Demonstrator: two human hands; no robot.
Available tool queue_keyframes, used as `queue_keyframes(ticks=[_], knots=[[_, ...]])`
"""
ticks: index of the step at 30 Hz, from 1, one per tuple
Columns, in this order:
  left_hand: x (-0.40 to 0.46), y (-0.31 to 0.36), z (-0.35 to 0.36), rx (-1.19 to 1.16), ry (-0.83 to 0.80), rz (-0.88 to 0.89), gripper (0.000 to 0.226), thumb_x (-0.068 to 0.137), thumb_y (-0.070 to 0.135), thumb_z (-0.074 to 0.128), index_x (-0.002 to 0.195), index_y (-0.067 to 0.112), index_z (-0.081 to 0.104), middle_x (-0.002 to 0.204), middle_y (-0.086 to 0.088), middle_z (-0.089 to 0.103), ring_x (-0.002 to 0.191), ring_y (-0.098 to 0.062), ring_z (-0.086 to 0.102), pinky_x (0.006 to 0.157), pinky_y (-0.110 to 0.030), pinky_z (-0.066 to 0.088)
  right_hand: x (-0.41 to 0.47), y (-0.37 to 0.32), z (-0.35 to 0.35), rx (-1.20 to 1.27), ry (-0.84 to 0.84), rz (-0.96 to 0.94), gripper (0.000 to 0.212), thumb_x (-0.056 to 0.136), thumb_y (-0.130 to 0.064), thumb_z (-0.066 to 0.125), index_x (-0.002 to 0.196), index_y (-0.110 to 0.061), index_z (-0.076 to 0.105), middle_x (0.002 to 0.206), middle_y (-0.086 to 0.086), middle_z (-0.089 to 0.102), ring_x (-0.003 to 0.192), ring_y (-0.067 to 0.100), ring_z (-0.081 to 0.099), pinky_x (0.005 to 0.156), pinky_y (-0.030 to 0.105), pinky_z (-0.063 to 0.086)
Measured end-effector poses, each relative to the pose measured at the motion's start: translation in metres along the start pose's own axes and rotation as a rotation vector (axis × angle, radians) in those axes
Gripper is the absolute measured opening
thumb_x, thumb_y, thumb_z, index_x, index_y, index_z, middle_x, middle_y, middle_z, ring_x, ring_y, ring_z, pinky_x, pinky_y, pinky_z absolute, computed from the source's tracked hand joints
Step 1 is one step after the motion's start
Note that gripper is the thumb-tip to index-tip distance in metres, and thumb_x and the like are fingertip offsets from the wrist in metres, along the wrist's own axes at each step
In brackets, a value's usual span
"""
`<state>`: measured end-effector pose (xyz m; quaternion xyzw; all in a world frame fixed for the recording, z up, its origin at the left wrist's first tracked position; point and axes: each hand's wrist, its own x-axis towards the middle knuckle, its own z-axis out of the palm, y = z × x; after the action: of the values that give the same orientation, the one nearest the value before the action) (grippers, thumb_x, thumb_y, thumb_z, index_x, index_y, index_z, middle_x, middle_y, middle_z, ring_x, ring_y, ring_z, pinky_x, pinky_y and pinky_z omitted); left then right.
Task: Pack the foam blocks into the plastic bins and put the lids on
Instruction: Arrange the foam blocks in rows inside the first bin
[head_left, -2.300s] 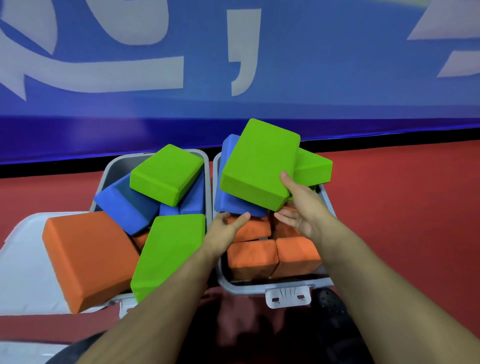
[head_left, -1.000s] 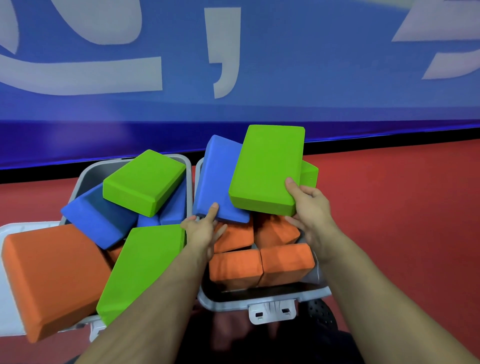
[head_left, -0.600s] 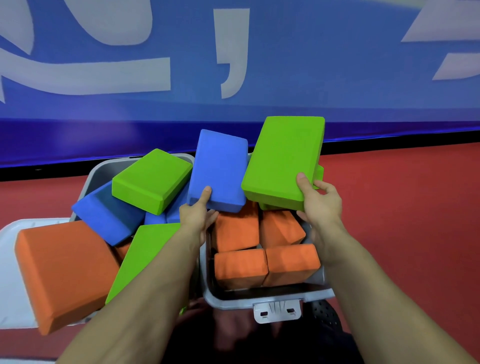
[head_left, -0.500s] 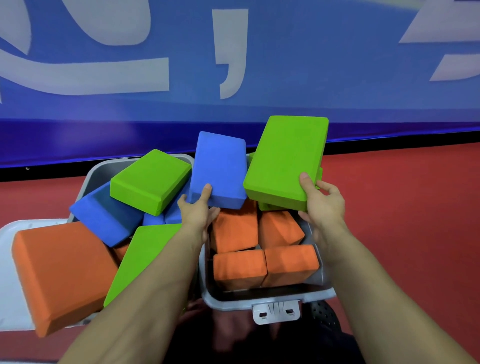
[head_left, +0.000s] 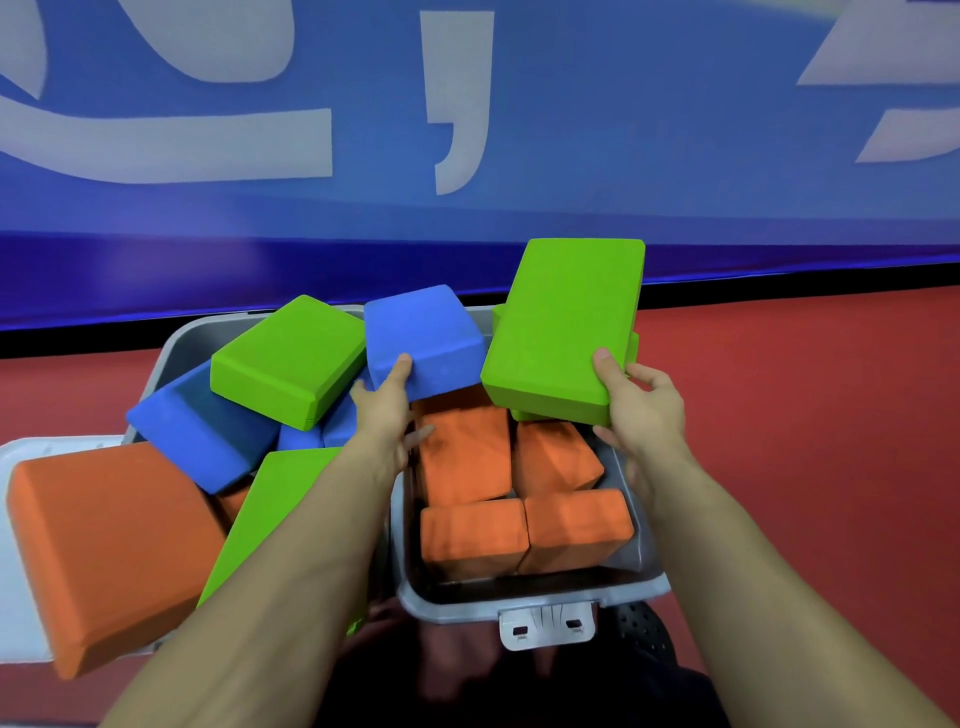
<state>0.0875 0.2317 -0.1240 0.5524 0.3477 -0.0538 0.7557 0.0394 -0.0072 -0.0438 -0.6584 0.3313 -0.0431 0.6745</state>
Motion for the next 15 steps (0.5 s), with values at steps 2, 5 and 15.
queue_keyframes(ticks=[2,5,15], knots=[[0.000,0.003,-0.001,0.021,0.010,0.074,0.083,0.094,0.045,0.066,0.159,0.037,0.014,0.142,0.010,0.044,0.117,-0.024,0.054,0.074,-0.042,0.059,0.000,0.001,0.001,0.007,0.000,0.000,0.057,0.085,-0.044,0.077,0.131,-0.018,0.055,0.126,0.004,0.062,0.089,0.014,0.063,0.079,0.042,0.058],[0.001,0.005,0.001,0.035,-0.008,0.118,0.065,0.096,0.042,0.064,0.153,0.033,0.034,0.141,0.009,0.055,0.110,-0.016,0.061,0.070,-0.036,0.053,0.002,0.003,0.002,-0.015,0.015,-0.013,0.059,0.083,-0.047,0.078,0.131,-0.019,0.056,0.127,0.003,0.060,0.091,0.015,0.064,0.085,0.046,0.060],[0.011,0.027,0.013,-0.035,0.039,0.173,0.050,0.092,0.036,0.068,0.136,0.020,0.052,0.129,-0.004,0.064,0.106,-0.024,0.068,0.075,-0.041,0.062,0.007,0.003,0.002,-0.033,0.030,-0.015,0.060,0.082,-0.049,0.078,0.130,-0.020,0.058,0.127,0.003,0.063,0.097,0.016,0.066,0.085,0.046,0.060]])
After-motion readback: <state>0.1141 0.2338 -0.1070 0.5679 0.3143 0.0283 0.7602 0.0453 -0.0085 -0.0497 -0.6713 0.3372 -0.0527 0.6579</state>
